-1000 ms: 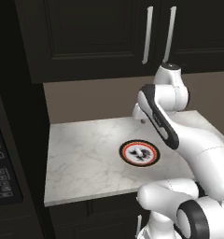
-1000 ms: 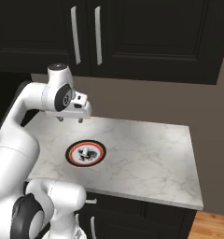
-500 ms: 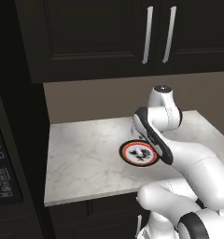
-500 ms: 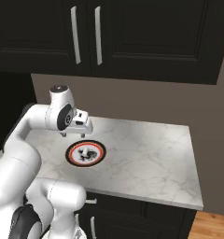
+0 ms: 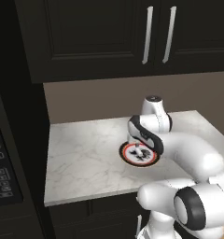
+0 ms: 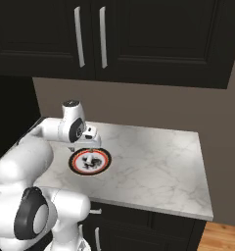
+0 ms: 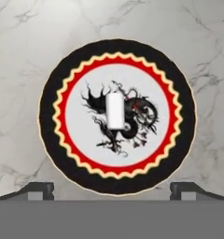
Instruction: Pick up the marshmallow and place it in the cup of hot chocolate on the dining counter.
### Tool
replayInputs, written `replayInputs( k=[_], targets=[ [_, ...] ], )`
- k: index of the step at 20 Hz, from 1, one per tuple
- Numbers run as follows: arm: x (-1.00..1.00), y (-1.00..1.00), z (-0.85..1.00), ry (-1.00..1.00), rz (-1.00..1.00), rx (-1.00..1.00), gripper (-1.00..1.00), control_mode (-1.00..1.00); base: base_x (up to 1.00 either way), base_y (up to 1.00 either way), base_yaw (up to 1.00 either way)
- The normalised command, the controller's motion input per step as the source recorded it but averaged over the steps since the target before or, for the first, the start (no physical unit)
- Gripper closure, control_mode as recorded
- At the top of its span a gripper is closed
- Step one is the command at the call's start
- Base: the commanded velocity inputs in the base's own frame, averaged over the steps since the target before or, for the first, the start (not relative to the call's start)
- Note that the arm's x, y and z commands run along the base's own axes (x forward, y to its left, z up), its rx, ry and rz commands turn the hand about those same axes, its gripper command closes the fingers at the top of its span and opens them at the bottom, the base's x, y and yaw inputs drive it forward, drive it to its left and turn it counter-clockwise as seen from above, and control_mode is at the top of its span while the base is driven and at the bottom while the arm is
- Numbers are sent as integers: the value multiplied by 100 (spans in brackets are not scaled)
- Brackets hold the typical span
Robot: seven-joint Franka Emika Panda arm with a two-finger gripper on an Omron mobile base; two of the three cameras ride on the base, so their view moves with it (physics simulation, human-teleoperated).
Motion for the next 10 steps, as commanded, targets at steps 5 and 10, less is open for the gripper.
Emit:
replayInputs(
  k=[5,10],
  targets=[
    [35,0,-49,14,0,0,-100,-100,0,0,0],
    [27,0,-48,8,0,0,-100,-100,0,0,0]
  ],
)
